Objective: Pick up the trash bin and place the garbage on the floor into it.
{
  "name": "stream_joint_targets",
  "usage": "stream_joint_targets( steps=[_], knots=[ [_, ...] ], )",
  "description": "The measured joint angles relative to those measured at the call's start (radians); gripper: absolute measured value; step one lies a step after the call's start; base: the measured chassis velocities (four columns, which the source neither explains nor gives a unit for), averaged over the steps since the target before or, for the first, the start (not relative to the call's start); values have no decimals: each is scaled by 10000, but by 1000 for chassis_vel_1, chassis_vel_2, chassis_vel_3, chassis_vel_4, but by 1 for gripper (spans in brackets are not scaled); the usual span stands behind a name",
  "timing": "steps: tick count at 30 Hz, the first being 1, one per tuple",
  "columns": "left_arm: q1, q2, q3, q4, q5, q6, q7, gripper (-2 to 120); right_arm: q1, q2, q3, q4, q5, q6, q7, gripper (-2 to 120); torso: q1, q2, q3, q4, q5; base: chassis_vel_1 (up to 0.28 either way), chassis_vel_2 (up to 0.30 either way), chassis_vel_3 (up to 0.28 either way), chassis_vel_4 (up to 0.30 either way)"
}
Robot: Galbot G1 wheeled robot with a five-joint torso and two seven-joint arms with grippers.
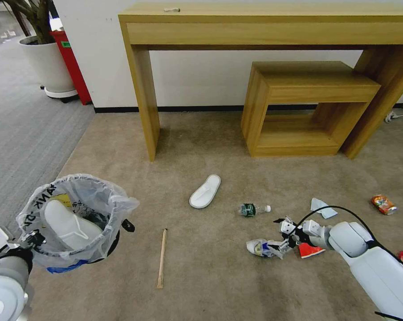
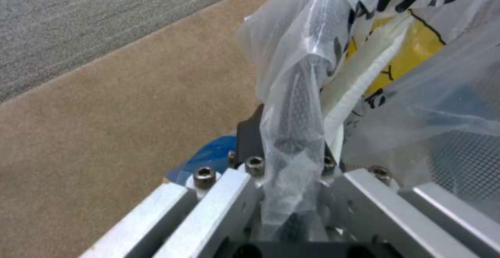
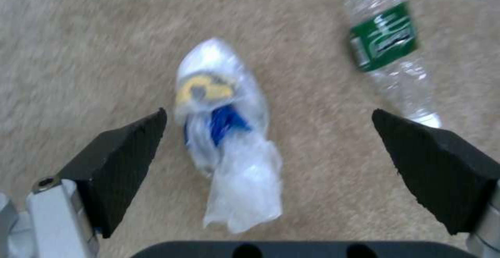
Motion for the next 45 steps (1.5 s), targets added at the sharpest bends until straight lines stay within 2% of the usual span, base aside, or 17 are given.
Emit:
stream_joint_targets(
  steps=[13, 30, 33, 34, 37, 45],
  knots=[
    [23, 6, -45, 53, 4, 0, -4, 0, 228, 458, -430, -604, -625, 160, -188, 100, 0, 0, 0, 0, 0, 0, 0, 0, 0],
    [37, 90, -82, 69, 36, 0, -17, 0, 765, 1119, -993, -1723, -1435, 226, 181, 100, 0, 0, 0, 1, -1, 0, 0, 0, 0],
    [16, 116, -93, 107, 35, 0, -19, 0, 847, 1227, -999, -2024, -1669, 246, 341, 87, 0, 0, 0, 0, -1, 0, 0, 0, 0],
    [16, 116, -93, 107, 35, 0, -19, 0, 847, 1227, -999, -2024, -1669, 246, 341, 87, 0, 0, 0, 0, -1, 0, 0, 0, 0],
    [-36, 117, -43, 174, 32, 0, -21, 0, 952, 1344, -975, -2291, -1966, 217, 524, 77, 0, 0, 0, 1, -1, 0, 0, 0, 0],
    [-123, 106, 43, 304, 38, 0, -21, 0, 1175, 1576, -888, -2823, -2576, 173, 724, 78, 0, 0, 0, 0, 0, 0, 0, 0, 0]
  ],
)
